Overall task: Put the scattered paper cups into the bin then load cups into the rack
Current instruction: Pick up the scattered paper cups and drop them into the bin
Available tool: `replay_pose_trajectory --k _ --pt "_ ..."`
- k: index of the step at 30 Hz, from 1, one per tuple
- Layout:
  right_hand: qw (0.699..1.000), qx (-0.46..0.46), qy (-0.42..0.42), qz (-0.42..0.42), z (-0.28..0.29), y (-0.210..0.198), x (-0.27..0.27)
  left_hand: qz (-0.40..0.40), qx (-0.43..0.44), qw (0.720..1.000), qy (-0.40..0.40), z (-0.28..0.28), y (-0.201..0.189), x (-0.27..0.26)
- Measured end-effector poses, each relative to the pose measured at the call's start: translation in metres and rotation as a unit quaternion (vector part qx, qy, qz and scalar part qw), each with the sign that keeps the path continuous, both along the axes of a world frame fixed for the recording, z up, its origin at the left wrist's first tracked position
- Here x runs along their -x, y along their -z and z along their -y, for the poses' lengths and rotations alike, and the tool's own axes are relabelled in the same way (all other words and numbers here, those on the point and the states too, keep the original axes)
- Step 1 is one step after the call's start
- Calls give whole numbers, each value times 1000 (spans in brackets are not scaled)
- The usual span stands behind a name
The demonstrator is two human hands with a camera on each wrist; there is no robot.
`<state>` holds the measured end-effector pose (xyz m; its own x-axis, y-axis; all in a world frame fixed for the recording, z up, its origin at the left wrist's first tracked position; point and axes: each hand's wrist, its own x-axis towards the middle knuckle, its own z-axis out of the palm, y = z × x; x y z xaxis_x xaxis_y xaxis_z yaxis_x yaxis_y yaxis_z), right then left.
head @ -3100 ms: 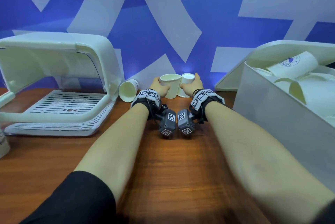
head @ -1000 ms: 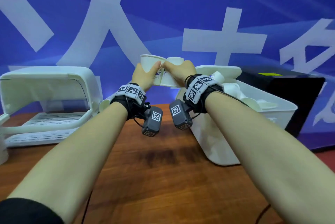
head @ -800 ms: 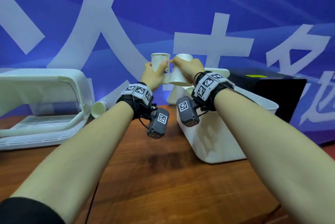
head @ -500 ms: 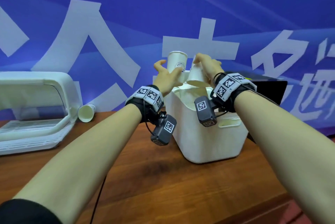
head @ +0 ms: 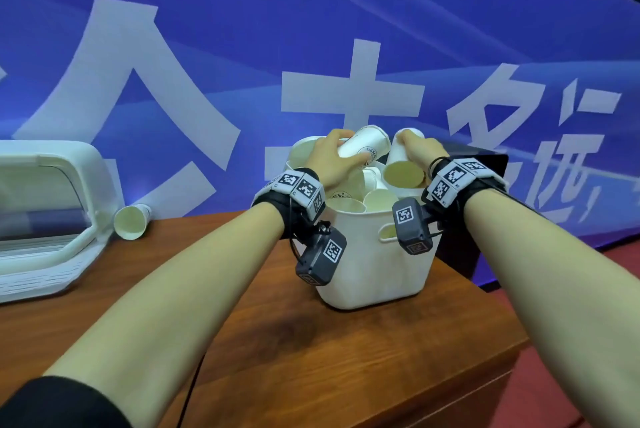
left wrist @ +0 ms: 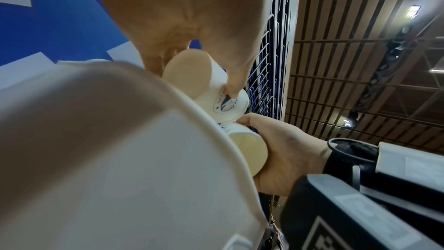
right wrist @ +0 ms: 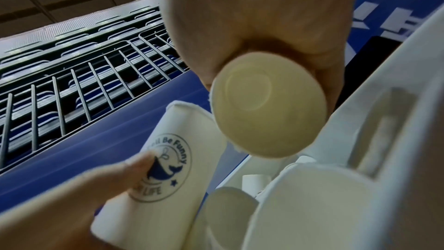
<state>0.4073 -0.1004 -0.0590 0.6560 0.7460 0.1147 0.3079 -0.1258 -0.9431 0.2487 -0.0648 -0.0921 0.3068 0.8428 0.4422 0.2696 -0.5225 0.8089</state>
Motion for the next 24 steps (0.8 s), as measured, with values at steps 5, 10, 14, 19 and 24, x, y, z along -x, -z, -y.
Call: replay_pose_trajectory --k 5,10,14,19,24 --pt "999 36 24 -17 0 4 -14 -39 -24 998 -36 -1 -2 -10" --pt "996 81 -26 17 6 8 -10 -68 -41 995 -65 -11 -2 -13" --pt "986 138 -90 26 -11 19 -19 -86 -49 994 -48 -15 3 -19" --pt "980 159 -115 41 12 11 -2 -146 -50 988 -11 -16 3 -27" --pt "980 157 -118 30 7 12 -6 -257 -31 963 -80 -23 6 -33"
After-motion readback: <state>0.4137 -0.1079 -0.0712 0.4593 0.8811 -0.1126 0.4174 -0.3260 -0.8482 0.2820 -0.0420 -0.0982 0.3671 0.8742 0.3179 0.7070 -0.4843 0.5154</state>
